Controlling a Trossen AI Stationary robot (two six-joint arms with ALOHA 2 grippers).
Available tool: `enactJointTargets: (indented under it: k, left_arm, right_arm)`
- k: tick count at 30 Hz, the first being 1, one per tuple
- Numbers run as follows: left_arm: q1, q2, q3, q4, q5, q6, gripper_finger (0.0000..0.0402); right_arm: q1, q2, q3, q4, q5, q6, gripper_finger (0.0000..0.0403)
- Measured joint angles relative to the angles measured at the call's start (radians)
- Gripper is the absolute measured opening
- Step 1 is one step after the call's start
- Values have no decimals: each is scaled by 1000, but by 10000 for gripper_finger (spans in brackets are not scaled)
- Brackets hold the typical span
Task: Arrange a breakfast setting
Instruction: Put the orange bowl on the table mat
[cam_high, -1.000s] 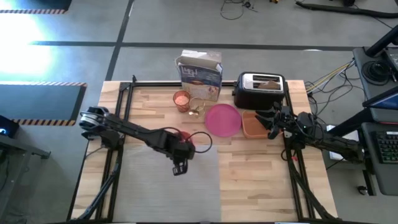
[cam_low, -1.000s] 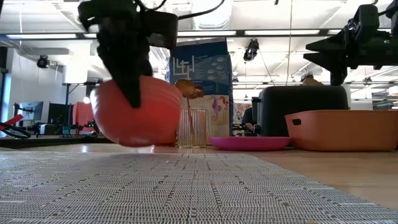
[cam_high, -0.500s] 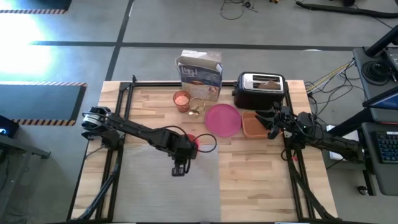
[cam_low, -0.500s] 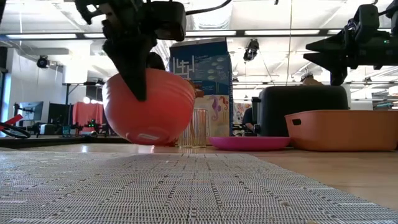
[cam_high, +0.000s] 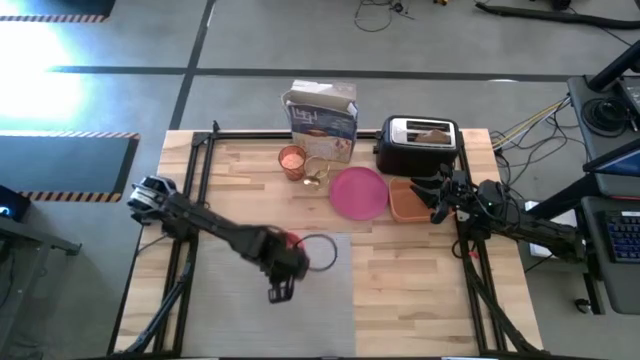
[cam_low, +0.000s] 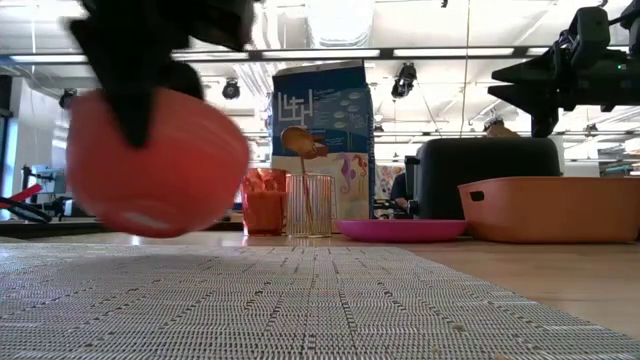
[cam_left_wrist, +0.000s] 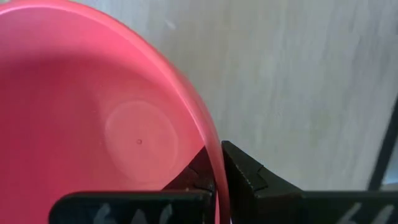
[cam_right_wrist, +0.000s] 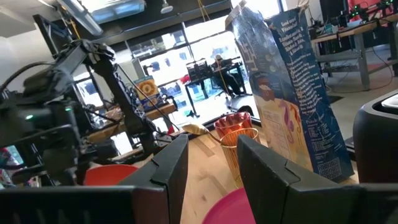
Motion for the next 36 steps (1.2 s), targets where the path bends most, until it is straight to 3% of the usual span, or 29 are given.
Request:
enactJointTargets:
  k: [16,36]
  left_arm:
    - [-327,-8,-1,-111,-21,-430,11]
    - [-446,30,-2,-105,-26,-482,11]
  right_arm:
    - [0,0,0,0,0,0,128]
    - [0,0,0,0,0,0,128]
